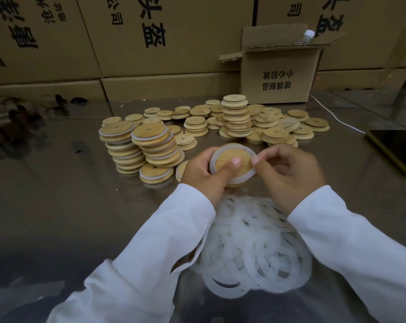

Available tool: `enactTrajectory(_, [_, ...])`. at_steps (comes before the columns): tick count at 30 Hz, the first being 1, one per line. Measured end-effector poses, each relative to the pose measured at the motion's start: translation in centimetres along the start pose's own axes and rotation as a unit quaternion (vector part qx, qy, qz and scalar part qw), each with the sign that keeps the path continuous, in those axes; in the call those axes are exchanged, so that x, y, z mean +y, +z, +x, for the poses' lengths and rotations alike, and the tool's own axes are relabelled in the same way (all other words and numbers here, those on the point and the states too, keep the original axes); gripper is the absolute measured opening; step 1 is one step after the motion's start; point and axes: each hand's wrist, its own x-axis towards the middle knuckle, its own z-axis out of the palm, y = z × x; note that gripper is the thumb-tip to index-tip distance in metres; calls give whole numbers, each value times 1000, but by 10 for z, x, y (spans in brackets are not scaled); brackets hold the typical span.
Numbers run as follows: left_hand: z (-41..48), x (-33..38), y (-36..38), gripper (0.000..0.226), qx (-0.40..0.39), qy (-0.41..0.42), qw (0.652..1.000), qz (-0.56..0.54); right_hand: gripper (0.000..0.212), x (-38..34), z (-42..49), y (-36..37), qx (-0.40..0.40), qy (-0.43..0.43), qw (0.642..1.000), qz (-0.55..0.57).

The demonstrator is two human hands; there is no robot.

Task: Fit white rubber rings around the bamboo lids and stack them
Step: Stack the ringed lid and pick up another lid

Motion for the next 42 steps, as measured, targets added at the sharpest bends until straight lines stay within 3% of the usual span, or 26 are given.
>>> enactTrajectory(12, [2,1,-2,11,18,32,999,23,17,0,1,-2,4,26,999,-32])
enactTrajectory(23, [9,-1,-10,10,-12,-46,996,-81,8,-2,12,-20,-172,96,976,87])
enactTrajectory(29, [11,2,-9,13,-12,-75,987,-145,11,-4,9,-16,-120,13,992,30])
enactTrajectory(37, [7,6,-6,10,5,-31,990,-138,6,-5,2,-6,-39,36,991,124])
enactTrajectory(42, [6,7,-2,13,26,-31,984,-175,15,-2,-5,6,8,38,994,103])
